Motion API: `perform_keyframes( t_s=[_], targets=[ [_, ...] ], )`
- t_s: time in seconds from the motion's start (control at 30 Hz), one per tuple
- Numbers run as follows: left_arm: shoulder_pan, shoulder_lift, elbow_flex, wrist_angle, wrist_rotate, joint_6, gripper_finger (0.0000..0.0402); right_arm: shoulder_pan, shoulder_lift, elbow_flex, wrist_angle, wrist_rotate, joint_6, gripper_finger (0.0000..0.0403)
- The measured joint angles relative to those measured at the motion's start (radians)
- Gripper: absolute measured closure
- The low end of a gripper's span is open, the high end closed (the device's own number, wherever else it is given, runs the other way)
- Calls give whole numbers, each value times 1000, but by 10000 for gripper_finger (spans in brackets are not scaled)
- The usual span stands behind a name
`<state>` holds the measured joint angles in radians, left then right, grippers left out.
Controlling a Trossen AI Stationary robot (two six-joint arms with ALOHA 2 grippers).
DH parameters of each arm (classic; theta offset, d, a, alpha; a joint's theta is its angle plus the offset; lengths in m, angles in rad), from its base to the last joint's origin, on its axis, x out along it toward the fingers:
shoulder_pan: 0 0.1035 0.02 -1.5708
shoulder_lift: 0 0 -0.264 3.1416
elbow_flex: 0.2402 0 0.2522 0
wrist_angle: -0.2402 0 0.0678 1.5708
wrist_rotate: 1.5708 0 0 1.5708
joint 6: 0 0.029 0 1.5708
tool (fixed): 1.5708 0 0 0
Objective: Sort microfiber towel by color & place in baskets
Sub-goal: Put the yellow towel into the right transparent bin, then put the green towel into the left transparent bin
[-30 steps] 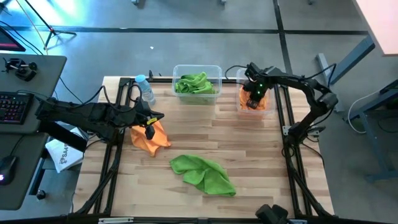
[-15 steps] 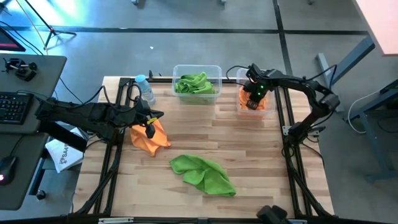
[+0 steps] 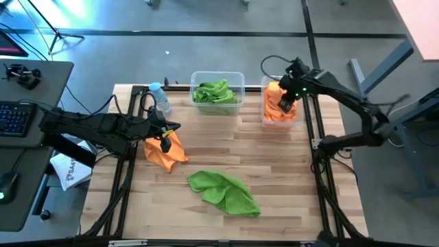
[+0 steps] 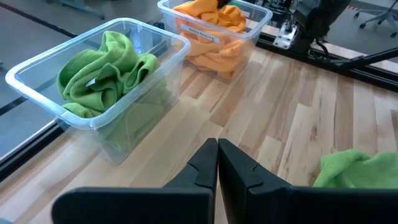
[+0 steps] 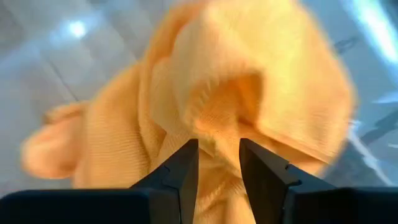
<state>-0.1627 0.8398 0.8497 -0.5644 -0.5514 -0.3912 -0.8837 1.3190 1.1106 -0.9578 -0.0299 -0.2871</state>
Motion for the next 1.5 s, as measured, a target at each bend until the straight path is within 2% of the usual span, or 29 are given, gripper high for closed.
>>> perform_keyframes(
  t_s=[0.2, 0.33, 0.4, 0.47, 0.63, 0.8, 0.87, 0.97, 1.07, 1.23, 1.5],
  targets=[
    [0, 0, 0, 0, -1, 0, 401, 9, -146, 31, -29, 1, 118, 304],
    [0, 0, 0, -18, 6, 0, 402, 66, -244, 31, -40, 2, 205, 348],
    [0, 0, 0, -30, 24, 0, 402, 125, -285, 31, -40, 2, 260, 381],
    [0, 0, 0, -38, 31, 0, 401, 205, -319, 32, -36, 10, 332, 396],
    [0, 0, 0, -36, 40, 1, 402, 489, -348, 33, -22, 189, 560, 397],
    [-2, 0, 0, -13, 56, 34, 396, 799, -332, 33, 16, 401, 796, 398],
    [-5, 0, 0, -5, 102, 53, 385, 916, -322, 33, 41, 489, 882, 401],
    [5, 0, 0, -6, 180, 48, 358, 1068, -293, 33, 89, 605, 996, 401],
    [12, 8, 1, -5, 200, 44, 321, 1188, -244, 33, 127, 671, 1068, 402],
    [12, 75, 1, 22, 212, 89, 276, 1312, -132, 33, 143, 738, 1211, 402],
    [21, 339, 39, 108, 362, 231, 269, 1401, -5, 33, 140, 760, 1393, 402]
  ],
)
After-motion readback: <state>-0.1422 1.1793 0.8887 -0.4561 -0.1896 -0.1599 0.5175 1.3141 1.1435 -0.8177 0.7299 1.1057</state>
